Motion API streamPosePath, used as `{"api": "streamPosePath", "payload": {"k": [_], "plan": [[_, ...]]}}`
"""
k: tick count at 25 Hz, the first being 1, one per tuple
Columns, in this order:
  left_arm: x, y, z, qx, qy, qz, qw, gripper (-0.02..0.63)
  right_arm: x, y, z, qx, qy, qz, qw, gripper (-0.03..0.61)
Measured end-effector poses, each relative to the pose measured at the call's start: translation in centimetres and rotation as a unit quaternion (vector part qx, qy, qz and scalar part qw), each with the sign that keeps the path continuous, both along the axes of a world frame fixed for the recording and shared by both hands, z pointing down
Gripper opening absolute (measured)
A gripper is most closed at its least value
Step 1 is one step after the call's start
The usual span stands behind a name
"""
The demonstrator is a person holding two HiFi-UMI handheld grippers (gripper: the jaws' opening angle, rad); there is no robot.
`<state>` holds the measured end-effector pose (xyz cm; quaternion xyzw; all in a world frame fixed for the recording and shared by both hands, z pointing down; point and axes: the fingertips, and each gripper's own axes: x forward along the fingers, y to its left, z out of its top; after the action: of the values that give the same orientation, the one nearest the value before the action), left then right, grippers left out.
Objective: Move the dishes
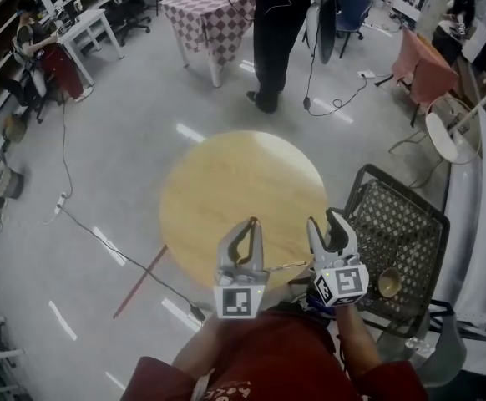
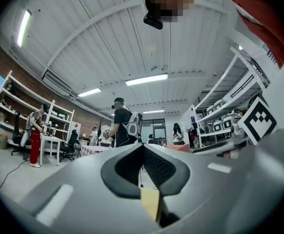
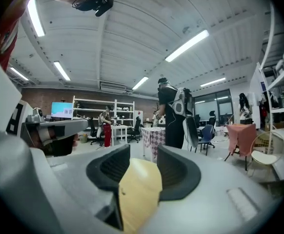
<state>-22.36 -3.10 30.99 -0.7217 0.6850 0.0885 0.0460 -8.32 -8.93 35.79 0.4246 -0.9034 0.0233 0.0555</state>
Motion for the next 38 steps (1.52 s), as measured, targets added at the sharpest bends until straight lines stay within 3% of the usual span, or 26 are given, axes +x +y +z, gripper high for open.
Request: {"api": "streamPosePath", "payload": {"k": [7,13,17,20,25,32,38], "plan": [[-1.0,0.2,0.7,-0.01,0.006,-0.004,0.9999,0.006,-3.0,1.6,3.1,-0.027,0.064,-0.077,0.995,0.16],[-2.0,0.6,1.1,-0.009,-0.003,-0.009,0.9999,0.006,-5.9,4.4,7.4,-0.075,0.146,-0.184,0.969,0.16],[-2.3,0.9,1.8,-0.024,-0.05,-0.005,0.9985,0.006,-6.6,6.3,10.5,-0.101,0.208,-0.244,0.942,0.16],[-3.0,1.1,2.1,-0.019,-0.018,-0.015,0.9996,0.006,-7.0,7.8,12.9,-0.126,0.247,-0.283,0.918,0.16],[-4.1,1.4,2.8,-0.025,-0.014,-0.024,0.9993,0.006,-6.8,9.7,16.5,-0.15,0.313,-0.327,0.879,0.16],[-4.9,1.8,3.7,-0.032,-0.007,-0.048,0.9983,0.006,-5.7,13.0,21.6,-0.182,0.411,-0.4,0.799,0.16],[-5.3,1.7,3.7,-0.029,-0.004,-0.045,0.9986,0.006,-5.7,13.8,24.0,-0.184,0.454,-0.427,0.76,0.16]]}}
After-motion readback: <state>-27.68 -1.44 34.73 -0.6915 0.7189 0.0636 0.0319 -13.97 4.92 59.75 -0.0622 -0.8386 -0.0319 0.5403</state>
